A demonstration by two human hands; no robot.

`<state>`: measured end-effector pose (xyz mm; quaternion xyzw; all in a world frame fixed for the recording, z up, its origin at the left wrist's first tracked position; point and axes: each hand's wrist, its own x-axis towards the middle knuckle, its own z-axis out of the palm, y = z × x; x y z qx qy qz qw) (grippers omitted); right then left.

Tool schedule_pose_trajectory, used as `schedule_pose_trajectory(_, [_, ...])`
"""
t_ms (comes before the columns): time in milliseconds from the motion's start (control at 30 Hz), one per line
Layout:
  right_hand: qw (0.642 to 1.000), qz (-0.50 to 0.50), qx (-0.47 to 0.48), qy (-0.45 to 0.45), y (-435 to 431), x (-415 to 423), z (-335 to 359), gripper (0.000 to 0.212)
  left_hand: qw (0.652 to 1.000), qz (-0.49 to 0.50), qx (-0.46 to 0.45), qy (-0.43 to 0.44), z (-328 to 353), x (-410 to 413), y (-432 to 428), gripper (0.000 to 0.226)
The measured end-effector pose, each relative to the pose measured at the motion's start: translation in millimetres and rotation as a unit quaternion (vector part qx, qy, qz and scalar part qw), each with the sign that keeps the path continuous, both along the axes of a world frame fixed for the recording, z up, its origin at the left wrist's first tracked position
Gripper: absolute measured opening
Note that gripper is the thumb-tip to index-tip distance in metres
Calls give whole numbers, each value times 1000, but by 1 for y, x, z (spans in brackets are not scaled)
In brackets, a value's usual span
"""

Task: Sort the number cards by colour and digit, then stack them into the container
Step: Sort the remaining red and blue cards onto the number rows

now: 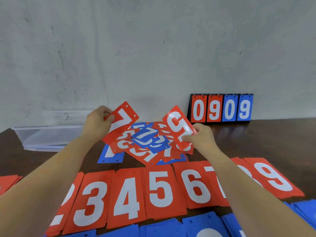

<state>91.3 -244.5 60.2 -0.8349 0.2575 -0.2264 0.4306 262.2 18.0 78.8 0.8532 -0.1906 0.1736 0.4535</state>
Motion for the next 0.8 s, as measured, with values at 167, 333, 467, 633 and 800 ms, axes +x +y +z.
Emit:
schedule_pose_trajectory(167, [997,38,47,-50,11,-8,17,27,994,-8,-79,70,7,-34,-2,11])
schedule_pose_trajectory(333, [984,69,108,-125,26,-22,33,9,976,0,-171,138,6,-71,-2,23])
schedule_pose_trajectory(467, [979,67,122,-151,32,-30,41,19,969,1,-191,157,10,-99,-3,29])
schedule_pose_trajectory(633, [987,118,58,-96,34,-37,40,20,970,24,-190,151,9,-128,1,18])
schedule_pose_trajectory(800, [982,154,79,-69,44,-53,40,20,972,58,-173,146,5,-151,10,19])
